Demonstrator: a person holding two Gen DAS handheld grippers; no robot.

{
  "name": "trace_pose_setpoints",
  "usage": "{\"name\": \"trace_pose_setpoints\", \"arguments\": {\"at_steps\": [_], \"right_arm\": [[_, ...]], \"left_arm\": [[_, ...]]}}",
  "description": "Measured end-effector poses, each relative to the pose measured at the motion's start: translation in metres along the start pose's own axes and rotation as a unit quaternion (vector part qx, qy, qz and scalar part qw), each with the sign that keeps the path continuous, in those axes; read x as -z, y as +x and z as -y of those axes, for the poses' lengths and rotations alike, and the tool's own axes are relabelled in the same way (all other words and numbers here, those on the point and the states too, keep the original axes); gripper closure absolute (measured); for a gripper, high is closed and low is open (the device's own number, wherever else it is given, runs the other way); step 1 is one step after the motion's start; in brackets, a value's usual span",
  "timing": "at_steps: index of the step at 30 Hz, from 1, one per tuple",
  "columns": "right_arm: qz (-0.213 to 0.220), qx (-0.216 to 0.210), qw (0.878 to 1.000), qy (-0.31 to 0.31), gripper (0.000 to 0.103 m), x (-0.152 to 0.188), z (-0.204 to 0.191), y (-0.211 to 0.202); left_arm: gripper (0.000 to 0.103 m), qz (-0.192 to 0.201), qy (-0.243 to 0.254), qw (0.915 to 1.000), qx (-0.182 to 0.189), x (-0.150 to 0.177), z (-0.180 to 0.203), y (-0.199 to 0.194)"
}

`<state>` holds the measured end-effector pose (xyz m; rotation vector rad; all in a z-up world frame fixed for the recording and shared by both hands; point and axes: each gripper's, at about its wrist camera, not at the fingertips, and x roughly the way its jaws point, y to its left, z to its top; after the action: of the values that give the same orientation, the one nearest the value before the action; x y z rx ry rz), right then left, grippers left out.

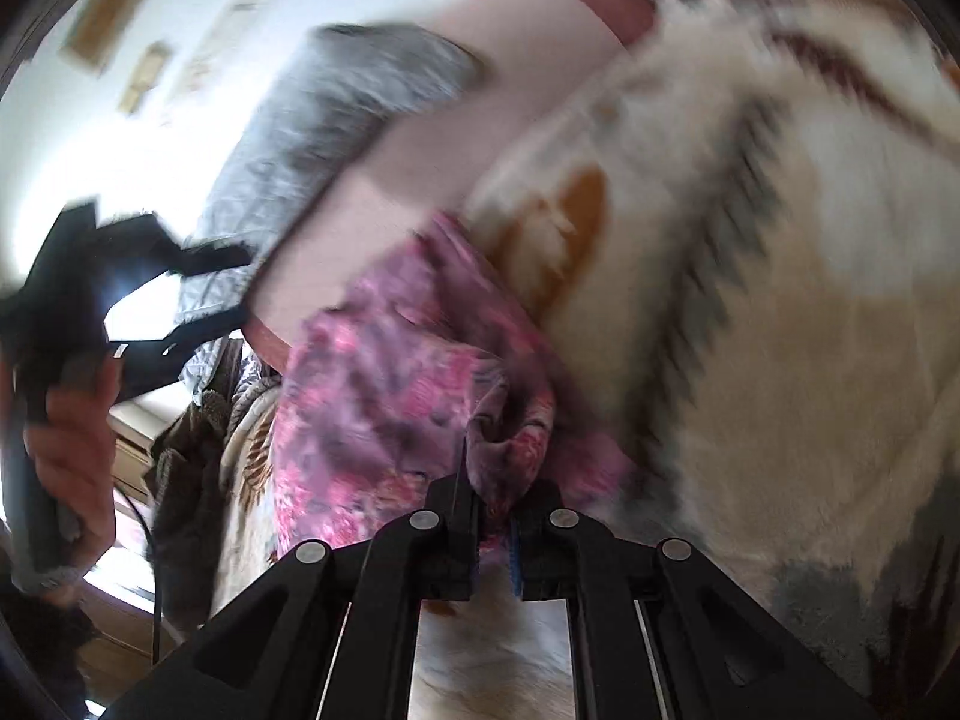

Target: Fold small clothes

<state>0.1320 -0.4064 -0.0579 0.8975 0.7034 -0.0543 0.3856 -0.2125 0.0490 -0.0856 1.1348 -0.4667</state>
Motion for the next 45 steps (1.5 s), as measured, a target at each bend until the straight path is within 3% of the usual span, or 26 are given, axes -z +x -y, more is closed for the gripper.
{"name": "trace_pose_setpoints", "arguments": {"at_steps": [1, 4, 5, 7, 8, 11, 14, 15, 17, 18, 19, 22, 24, 26, 27, 28, 29, 31, 34, 35, 37, 38, 39, 40, 42, 45], "right_arm": [[0.011, -0.001, 1.0, -0.003, 0.084, -0.003, 0.001, -0.008], [0.082, 0.003, 0.997, -0.012, 0.084, -0.03, -0.005, -0.033], [0.085, -0.003, 0.996, -0.018, 0.083, -0.041, -0.01, -0.032], [0.053, -0.026, 0.997, -0.05, 0.074, -0.073, -0.031, -0.008], [0.027, -0.039, 0.997, -0.06, 0.063, -0.084, -0.039, 0.008], [-0.037, -0.046, 0.995, -0.082, 0.062, -0.108, -0.062, 0.065], [-0.075, 0.01, 0.99, -0.122, 0.06, -0.112, -0.077, 0.114], [-0.095, 0.04, 0.985, -0.138, 0.06, -0.11, -0.08, 0.129], [-0.112, 0.052, 0.979, -0.165, 0.06, -0.107, -0.086, 0.14], [-0.109, 0.045, 0.976, -0.181, 0.072, -0.108, -0.09, 0.138], [-0.102, 0.029, 0.975, -0.196, 0.098, -0.107, -0.094, 0.133], [-0.051, 0.011, 0.973, -0.223, 0.099, -0.113, -0.102, 0.109], [-0.03, 0.025, 0.976, -0.213, 0.099, -0.119, -0.095, 0.104], [-0.038, 0.075, 0.971, -0.222, 0.099, -0.118, -0.084, 0.117], [-0.063, 0.116, 0.964, -0.231, 0.099, -0.113, -0.075, 0.132], [-0.081, 0.125, 0.962, -0.229, 0.099, -0.11, -0.069, 0.139], [-0.069, 0.118, 0.965, -0.226, 0.099, -0.107, -0.068, 0.134], [-0.059, 0.091, 0.972, -0.21, 0.09, -0.106, -0.068, 0.115], [-0.076, 0.049, 0.979, -0.181, 0.085, -0.101, -0.06, 0.09], [-0.08, 0.039, 0.98, -0.176, 0.08, -0.098, -0.056, 0.083], [-0.091, 0.02, 0.983, -0.16, 0.059, -0.085, -0.046, 0.064], [-0.099, 0.01, 0.984, -0.15, 0.058, -0.077, -0.04, 0.058], [-0.107, 0.002, 0.984, -0.143, 0.058, -0.071, -0.035, 0.056], [-0.121, -0.003, 0.982, -0.144, 0.07, -0.06, -0.031, 0.054], [-0.109, 0.007, 0.975, -0.191, 0.096, -0.054, -0.039, 0.045], [-0.067, 0.006, 0.98, -0.185, 0.097, -0.062, -0.039, 0.034]], "left_arm": [[0.056, -0.002, -0.009, 0.9999, -0.006, 0.001, -0.014, -0.001], [0.056, -0.022, -0.058, 0.9981, -0.009, 0.014, -0.064, 0.007], [0.056, -0.029, -0.076, 0.9967, -0.002, 0.02, -0.074, 0.012], [0.056, -0.048, -0.113, 0.9923, 0.018, 0.034, -0.094, 0.022], [0.056, -0.058, -0.13, 0.9893, 0.032, 0.041, -0.103, 0.028], [0.056, -0.067, -0.151, 0.9848, 0.053, 0.055, -0.114, 0.038], [0.056, -0.065, -0.157, 0.983, 0.071, 0.058, -0.119, 0.043], [0.056, -0.06, -0.15, 0.9844, 0.069, 0.057, -0.118, 0.043], [0.056, -0.045, -0.124, 0.9894, 0.06, 0.052, -0.11, 0.041], [0.056, -0.038, -0.111, 0.9918, 0.052, 0.05, -0.106, 0.04], [0.056, -0.031, -0.098, 0.9938, 0.044, 0.049, -0.102, 0.039], [0.056, -0.015, -0.064, 0.9976, 0.023, 0.045, -0.092, 0.042], [0.054, -0.007, -0.043, 0.999, 0.009, 0.046, -0.086, 0.046], [0.052, -0.008, -0.027, 0.9996, -0.004, 0.048, -0.081, 0.051], [0.052, -0.008, -0.024, 0.9997, -0.006, 0.048, -0.08, 0.053], [0.052, -0.009, -0.023, 0.9997, -0.009, 0.049, -0.078, 0.054], [0.052, -0.009, -0.022, 0.9997, -0.011, 0.05, -0.076, 0.053], [0.052, -0.008, -0.016, 0.9998, -0.012, 0.052, -0.073, 0.052], [0.052, -0.01, -0.017, 0.9997, -0.016, 0.055, -0.073, 0.048], [0.052, -0.015, -0.023, 0.9995, -0.014, 0.057, -0.075, 0.045], [0.052, -0.02, -0.033, 0.9992, 0.008, 0.07, -0.079, 0.036], [0.05, -0.019, -0.04, 0.9989, 0.017, 0.08, -0.081, 0.031], [0.048, -0.018, -0.048, 0.9984, 0.025, 0.09, -0.085, 0.027], [0.048, -0.02, -0.055, 0.9978, 0.031, 0.1, -0.087, 0.027], [0.048, -0.04, -0.071, 0.9958, 0.041, 0.121, -0.091, 0.031], [0.044, -0.044, -0.077, 0.9952, 0.04, 0.135, -0.09, 0.033]]}}
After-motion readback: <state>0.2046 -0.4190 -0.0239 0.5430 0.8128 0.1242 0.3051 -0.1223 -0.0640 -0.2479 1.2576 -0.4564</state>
